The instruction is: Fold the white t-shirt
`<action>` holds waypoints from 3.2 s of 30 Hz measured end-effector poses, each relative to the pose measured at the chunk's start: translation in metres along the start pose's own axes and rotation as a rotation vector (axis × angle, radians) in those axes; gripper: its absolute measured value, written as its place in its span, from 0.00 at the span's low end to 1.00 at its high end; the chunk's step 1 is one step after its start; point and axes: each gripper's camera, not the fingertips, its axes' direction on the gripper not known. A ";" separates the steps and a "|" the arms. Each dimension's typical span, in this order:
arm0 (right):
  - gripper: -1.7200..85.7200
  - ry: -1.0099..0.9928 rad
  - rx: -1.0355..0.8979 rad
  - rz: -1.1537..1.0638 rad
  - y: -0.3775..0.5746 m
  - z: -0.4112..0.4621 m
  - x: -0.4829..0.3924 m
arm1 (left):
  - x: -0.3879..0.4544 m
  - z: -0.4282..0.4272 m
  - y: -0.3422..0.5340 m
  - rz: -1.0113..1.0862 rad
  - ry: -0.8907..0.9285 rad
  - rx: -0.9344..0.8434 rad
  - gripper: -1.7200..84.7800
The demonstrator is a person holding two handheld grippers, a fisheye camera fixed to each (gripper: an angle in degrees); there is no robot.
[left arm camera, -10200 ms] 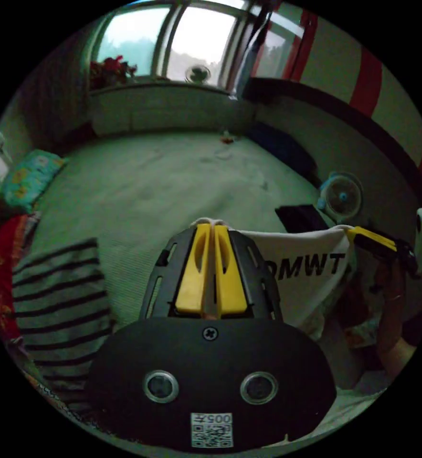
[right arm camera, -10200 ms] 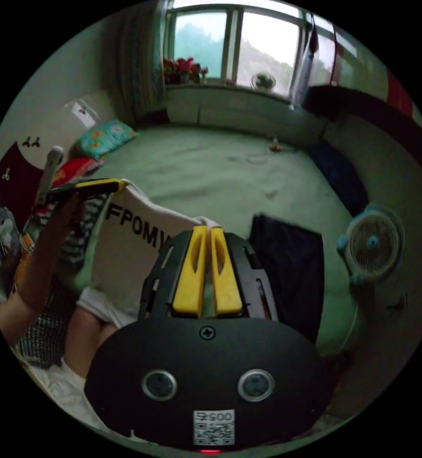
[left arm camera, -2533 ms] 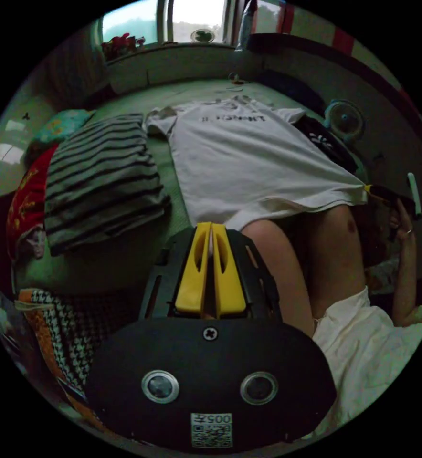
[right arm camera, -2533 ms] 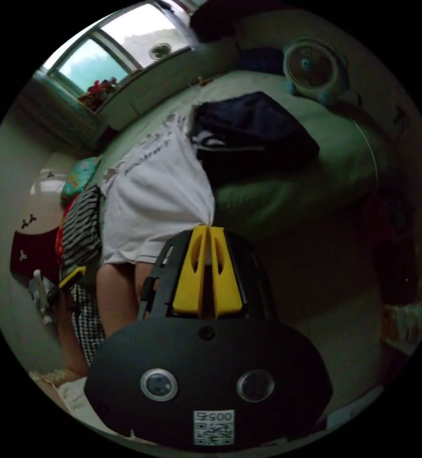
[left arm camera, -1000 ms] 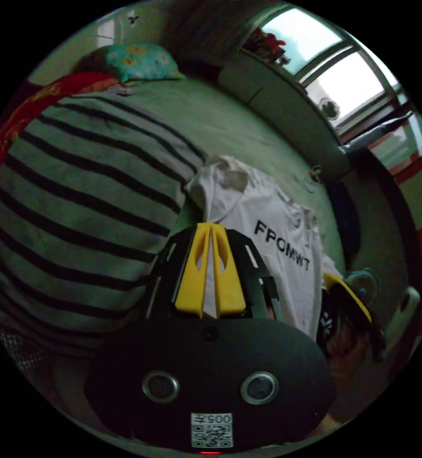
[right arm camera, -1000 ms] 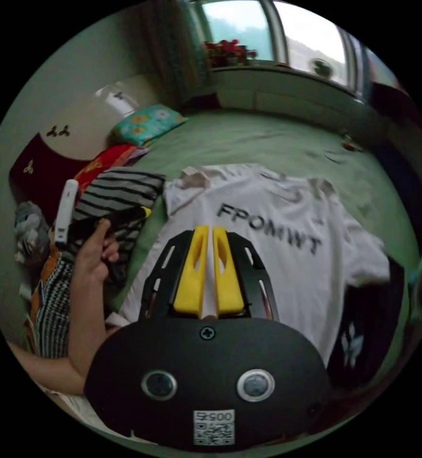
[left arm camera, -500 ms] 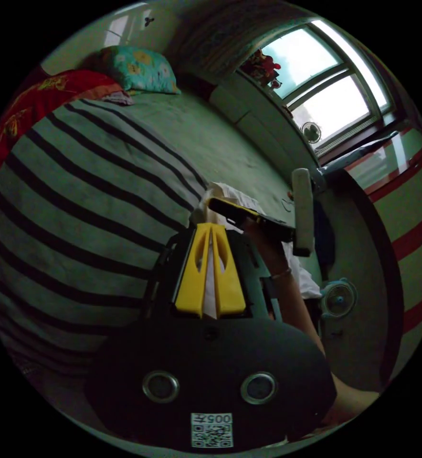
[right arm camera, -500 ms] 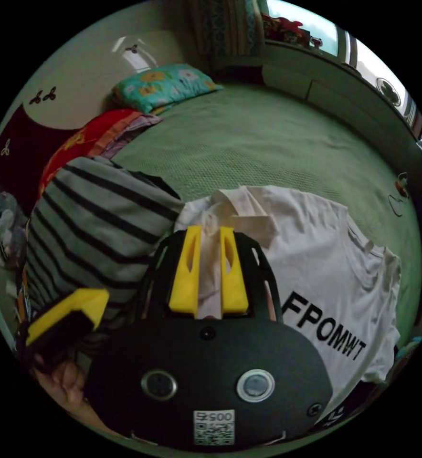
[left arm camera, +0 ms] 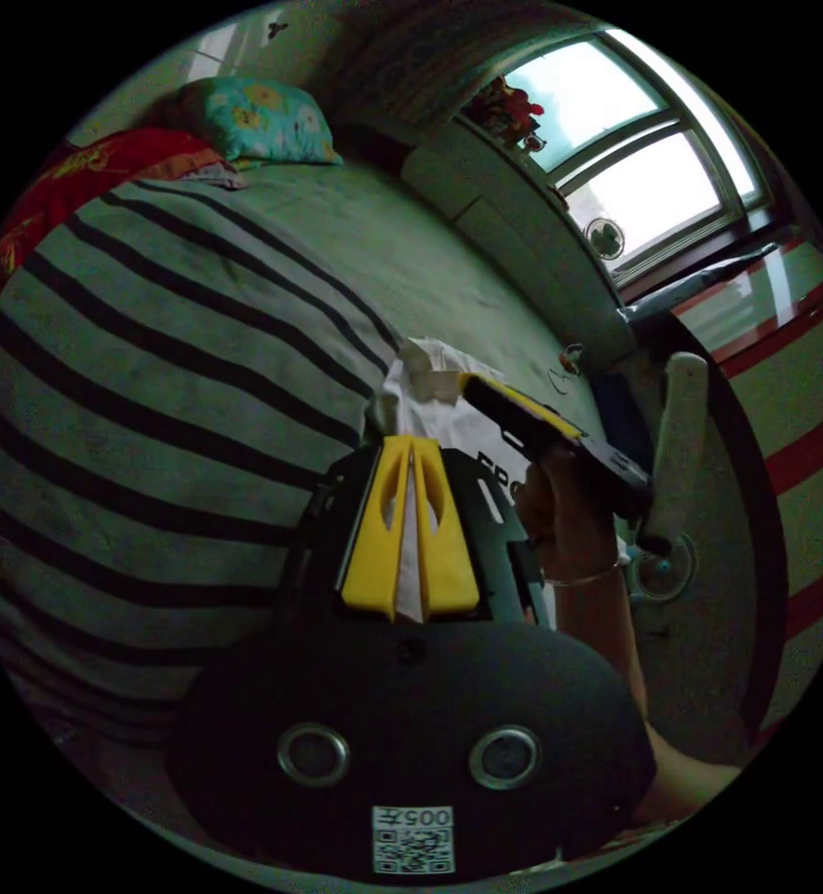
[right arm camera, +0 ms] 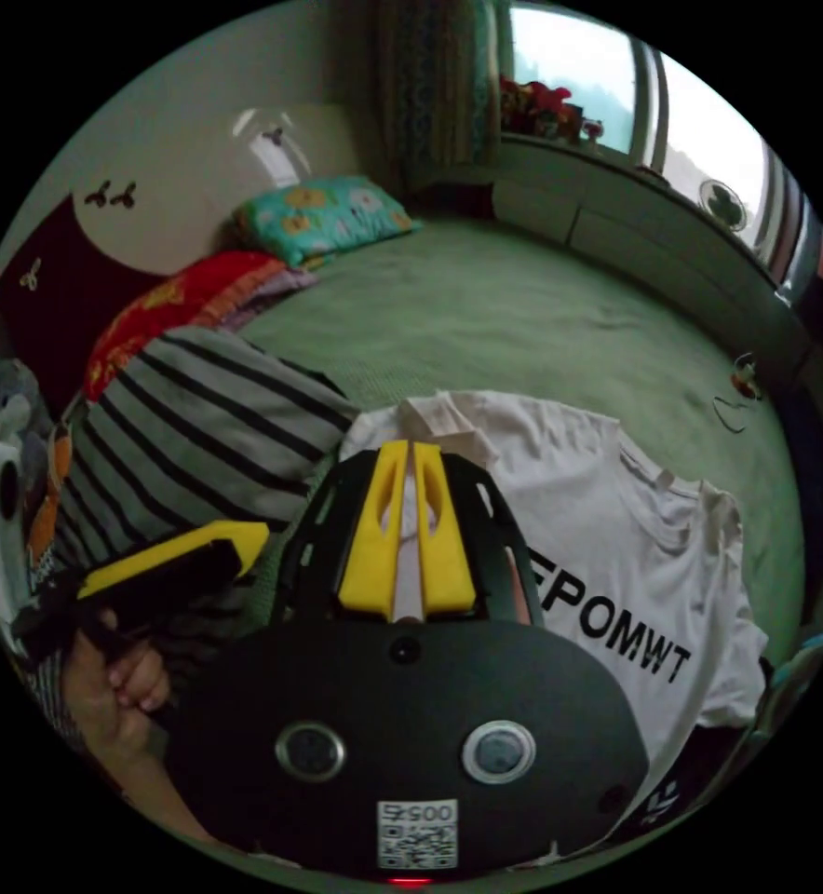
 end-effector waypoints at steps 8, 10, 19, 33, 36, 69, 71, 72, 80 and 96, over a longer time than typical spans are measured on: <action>0.07 0.021 -0.099 0.081 -0.028 0.082 -0.004 | -0.002 0.002 -0.027 -0.017 0.009 -0.004 0.01; 0.06 0.021 -0.127 0.086 -0.035 0.101 -0.003 | -0.001 0.001 -0.032 -0.012 0.009 -0.006 0.01; 0.00 -0.039 -0.022 0.083 -0.046 0.091 0.010 | 0.005 0.005 -0.053 0.005 0.012 -0.013 0.01; 0.02 -0.415 0.045 -0.153 -0.032 0.093 -0.007 | 0.005 0.017 -0.072 -0.093 -0.126 -0.057 0.01; 0.05 -0.595 -0.037 -0.020 -0.043 0.119 0.019 | 0.006 0.018 -0.073 -0.097 -0.111 -0.059 0.02; 0.01 -0.086 -0.264 -0.144 -0.258 0.302 0.019 | 0.052 0.050 -0.075 0.048 -0.236 -0.031 0.06; 0.01 -0.093 -0.207 -0.124 -0.270 0.291 0.021 | 0.051 0.044 -0.074 0.043 -0.240 0.014 0.06; 0.01 -0.098 -0.188 -0.132 -0.277 0.285 0.021 | 0.050 0.044 -0.073 0.040 -0.227 0.010 0.06; 0.12 -0.016 -0.446 -0.295 -0.267 0.340 0.010 | 0.053 0.046 -0.067 0.047 -0.222 -0.026 0.06; 0.02 -0.085 -0.533 -0.261 -0.251 0.382 0.035 | 0.047 0.044 -0.058 0.029 -0.193 -0.035 0.06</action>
